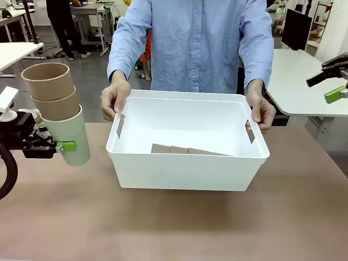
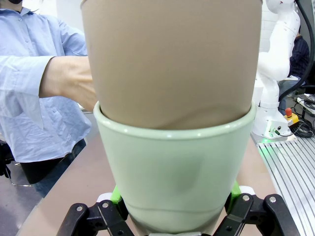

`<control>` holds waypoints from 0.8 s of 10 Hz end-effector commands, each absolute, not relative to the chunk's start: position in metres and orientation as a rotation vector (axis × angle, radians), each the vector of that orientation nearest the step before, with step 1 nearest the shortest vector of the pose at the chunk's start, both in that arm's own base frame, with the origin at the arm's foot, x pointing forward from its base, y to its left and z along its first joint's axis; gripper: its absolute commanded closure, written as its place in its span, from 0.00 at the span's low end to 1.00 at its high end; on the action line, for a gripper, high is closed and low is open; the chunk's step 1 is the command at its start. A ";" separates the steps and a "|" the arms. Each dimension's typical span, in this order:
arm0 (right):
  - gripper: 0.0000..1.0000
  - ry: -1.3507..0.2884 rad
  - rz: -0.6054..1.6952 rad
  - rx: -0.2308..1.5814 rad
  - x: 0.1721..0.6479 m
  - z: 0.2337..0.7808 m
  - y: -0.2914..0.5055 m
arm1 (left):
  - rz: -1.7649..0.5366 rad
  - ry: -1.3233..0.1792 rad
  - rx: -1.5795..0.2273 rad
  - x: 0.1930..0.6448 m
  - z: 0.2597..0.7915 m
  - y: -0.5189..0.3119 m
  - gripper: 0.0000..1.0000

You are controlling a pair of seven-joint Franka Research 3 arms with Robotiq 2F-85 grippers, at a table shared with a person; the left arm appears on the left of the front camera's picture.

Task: Stack the cups and store them in the basket.
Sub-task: Place the stack of Reusable plastic cups into the Pantry Basket.

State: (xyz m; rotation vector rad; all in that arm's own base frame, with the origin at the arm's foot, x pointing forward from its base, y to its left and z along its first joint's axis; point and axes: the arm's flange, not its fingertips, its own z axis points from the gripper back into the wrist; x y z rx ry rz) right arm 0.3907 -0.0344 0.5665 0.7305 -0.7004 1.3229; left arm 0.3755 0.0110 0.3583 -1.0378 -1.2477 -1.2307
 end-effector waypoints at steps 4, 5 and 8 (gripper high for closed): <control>0.00 -0.690 1.311 0.736 0.391 0.571 -0.034 | -1.218 -1.266 -1.044 0.375 0.364 0.009 0.14; 0.00 -0.690 1.311 0.736 0.391 0.571 -0.034 | -1.218 -1.266 -1.044 0.375 0.364 0.009 0.14; 0.00 -0.690 1.311 0.736 0.391 0.571 -0.034 | -1.218 -1.266 -1.044 0.375 0.364 0.009 0.14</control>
